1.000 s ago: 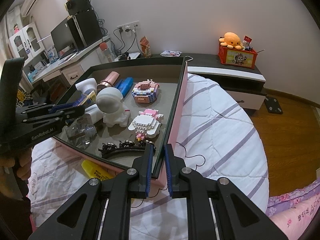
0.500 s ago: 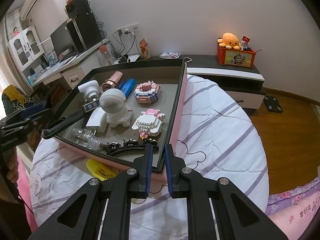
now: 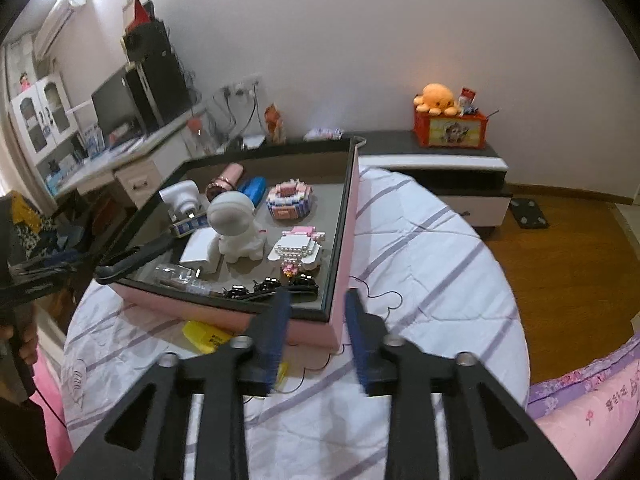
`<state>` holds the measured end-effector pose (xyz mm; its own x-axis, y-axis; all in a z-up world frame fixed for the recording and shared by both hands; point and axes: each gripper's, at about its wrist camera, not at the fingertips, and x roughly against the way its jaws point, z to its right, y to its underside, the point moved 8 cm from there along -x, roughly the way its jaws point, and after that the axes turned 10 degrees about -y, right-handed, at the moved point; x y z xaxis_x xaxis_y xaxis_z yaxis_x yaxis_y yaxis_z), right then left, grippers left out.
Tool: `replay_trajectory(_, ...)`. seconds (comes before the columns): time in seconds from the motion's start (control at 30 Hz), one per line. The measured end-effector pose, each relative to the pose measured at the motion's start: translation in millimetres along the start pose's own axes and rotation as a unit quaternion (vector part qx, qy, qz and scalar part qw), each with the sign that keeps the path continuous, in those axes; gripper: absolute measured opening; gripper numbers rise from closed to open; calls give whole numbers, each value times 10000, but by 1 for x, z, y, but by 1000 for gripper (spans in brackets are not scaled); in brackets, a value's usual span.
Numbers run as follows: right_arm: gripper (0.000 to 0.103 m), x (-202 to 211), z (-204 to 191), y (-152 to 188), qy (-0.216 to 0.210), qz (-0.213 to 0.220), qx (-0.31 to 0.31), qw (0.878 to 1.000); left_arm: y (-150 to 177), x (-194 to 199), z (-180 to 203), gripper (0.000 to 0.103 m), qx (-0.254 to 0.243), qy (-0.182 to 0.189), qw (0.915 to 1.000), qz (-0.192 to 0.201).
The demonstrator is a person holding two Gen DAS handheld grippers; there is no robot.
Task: Organize rigid objects
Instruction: 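Move the open right tool down to the yellow highlighter on the bed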
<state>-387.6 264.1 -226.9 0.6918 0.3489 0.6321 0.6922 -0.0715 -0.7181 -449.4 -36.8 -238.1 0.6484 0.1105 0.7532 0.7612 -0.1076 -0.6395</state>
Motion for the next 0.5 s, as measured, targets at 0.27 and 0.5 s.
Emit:
replay_trajectory(0.27,33,11,-1,17,75,45,-134,9999,-7,-25,23,17,-413,193,9988,-173)
replay_trajectory(0.5,33,10,-3,29,49,-30,-196,9998,-5,-25,32,8,-715,81,9974,-69)
